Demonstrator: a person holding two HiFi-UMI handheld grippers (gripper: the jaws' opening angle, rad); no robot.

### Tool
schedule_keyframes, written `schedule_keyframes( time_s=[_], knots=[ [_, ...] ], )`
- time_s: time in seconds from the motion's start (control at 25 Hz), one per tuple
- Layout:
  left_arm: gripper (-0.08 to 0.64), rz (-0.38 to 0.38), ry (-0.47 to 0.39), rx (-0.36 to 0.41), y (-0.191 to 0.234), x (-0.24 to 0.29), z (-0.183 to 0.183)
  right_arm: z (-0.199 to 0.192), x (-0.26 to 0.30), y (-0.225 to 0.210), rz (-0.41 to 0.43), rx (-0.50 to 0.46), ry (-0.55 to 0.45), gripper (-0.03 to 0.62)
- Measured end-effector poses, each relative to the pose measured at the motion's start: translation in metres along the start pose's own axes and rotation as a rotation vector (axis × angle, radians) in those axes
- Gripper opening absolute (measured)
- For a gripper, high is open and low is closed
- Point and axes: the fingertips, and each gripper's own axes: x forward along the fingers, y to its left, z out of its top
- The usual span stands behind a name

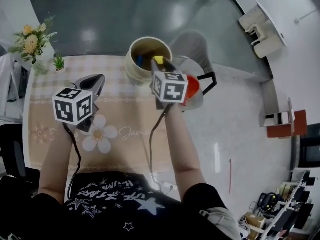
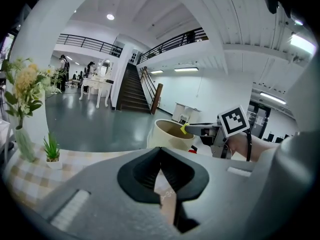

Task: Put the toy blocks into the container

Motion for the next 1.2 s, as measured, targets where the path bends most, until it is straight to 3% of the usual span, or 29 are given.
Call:
schedule_keyframes(
  time_s=[0.44, 0.96, 1.2],
  knots=[
    [0.009, 0.010, 0.035, -0.026, 0.000, 0.002, -0.017, -0.002, 0.002, -0.001, 0.009, 0.014, -0.021, 0.196],
    [0.009, -0.034, -0.015, -0.037, 0.001, -0.031, -0.011, 0.004, -0.040, 0.018, -0.067, 0.014, -0.041, 0.196],
    [0.009, -0.061, -0.037, -0.027, 0.011, -0.063, -0.011, 0.010, -0.065, 0.046, -0.101, 0.015, -0.059, 0.196]
  ],
)
